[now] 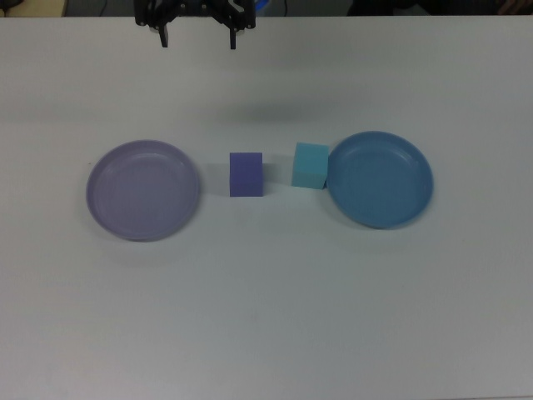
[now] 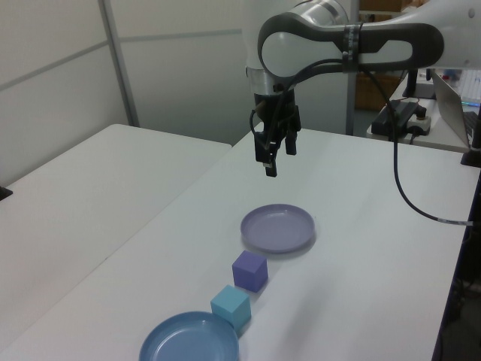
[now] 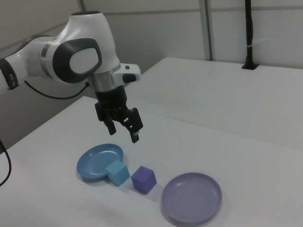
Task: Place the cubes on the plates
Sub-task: 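Lower the open gripper onto the purple cube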
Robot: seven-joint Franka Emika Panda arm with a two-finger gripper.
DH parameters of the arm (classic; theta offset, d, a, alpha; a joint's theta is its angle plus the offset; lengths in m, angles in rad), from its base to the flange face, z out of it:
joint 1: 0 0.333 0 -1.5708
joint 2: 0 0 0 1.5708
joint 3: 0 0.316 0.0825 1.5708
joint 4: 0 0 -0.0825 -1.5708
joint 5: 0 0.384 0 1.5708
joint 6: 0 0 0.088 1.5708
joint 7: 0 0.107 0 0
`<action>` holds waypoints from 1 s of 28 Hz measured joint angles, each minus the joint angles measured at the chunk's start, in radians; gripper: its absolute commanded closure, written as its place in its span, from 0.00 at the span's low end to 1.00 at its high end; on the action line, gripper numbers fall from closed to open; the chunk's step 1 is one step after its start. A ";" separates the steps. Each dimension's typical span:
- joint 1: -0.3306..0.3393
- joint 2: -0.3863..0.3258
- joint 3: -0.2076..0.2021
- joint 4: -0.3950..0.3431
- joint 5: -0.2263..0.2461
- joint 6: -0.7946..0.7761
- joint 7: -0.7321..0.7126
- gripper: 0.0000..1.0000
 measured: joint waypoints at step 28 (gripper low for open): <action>0.041 0.175 0.014 -0.245 0.023 0.453 0.000 0.00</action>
